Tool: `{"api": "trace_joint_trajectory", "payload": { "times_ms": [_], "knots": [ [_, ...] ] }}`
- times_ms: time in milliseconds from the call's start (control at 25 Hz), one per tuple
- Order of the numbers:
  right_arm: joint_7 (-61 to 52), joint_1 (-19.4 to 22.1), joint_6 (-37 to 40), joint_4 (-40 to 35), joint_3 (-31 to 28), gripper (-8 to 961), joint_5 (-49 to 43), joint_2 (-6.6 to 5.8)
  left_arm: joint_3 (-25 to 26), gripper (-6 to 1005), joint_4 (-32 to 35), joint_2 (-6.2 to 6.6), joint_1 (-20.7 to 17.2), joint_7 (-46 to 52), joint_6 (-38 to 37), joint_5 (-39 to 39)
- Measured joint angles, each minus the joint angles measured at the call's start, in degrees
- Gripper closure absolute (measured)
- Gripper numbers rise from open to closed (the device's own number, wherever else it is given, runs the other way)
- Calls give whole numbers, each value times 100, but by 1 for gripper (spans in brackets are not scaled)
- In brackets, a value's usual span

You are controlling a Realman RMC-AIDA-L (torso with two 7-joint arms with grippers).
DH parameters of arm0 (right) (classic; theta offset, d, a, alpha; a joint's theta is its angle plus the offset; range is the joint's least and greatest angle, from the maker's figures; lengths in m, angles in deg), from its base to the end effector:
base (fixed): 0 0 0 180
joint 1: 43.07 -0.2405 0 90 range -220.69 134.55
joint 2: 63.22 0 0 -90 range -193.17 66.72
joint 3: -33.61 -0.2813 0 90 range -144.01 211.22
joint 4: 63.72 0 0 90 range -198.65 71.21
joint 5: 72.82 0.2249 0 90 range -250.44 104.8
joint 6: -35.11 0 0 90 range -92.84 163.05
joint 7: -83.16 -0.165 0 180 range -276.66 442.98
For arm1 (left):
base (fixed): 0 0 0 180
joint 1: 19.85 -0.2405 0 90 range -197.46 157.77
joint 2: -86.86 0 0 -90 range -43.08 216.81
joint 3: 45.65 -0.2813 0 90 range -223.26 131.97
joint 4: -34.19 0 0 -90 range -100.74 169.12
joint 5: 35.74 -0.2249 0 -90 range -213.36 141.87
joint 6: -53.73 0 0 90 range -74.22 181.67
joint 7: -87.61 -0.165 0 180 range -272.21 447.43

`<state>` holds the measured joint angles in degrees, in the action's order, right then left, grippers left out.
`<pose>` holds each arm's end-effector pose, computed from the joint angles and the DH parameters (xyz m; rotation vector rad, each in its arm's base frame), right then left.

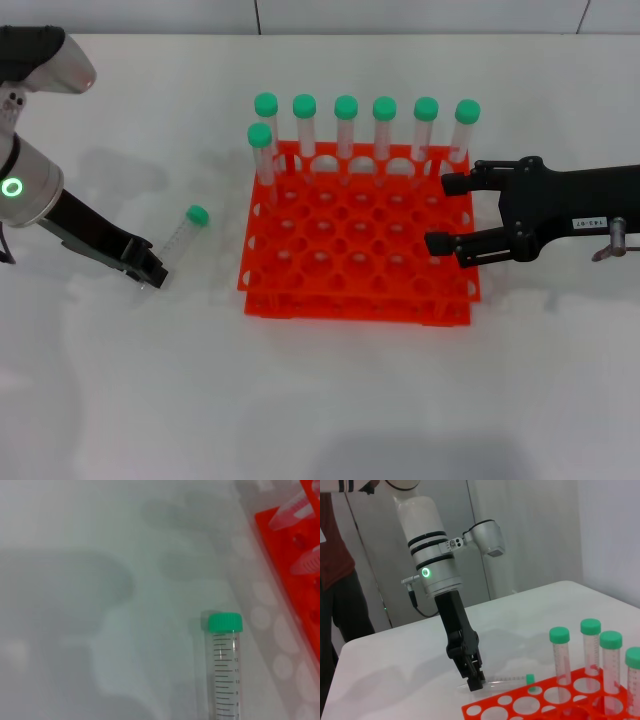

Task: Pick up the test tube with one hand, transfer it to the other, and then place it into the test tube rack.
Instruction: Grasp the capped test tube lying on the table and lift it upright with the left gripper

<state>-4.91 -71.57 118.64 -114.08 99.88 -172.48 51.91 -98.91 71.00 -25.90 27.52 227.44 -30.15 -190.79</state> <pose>0.2293 0.3755 -0.0260 -2.8676 0.4035 0.5884 -0.2963 0.4140 -0.0146 -2.4408 -1.4889 0.4904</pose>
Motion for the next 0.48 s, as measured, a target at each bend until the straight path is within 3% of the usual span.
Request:
{"api": "trace_joint_trajectory", "payload": {
  "times_ms": [480],
  "knots": [
    [0,6,-11,0,0,124,0,0,-13,792,3,-23,2,-18,5,-54]
  ]
}}
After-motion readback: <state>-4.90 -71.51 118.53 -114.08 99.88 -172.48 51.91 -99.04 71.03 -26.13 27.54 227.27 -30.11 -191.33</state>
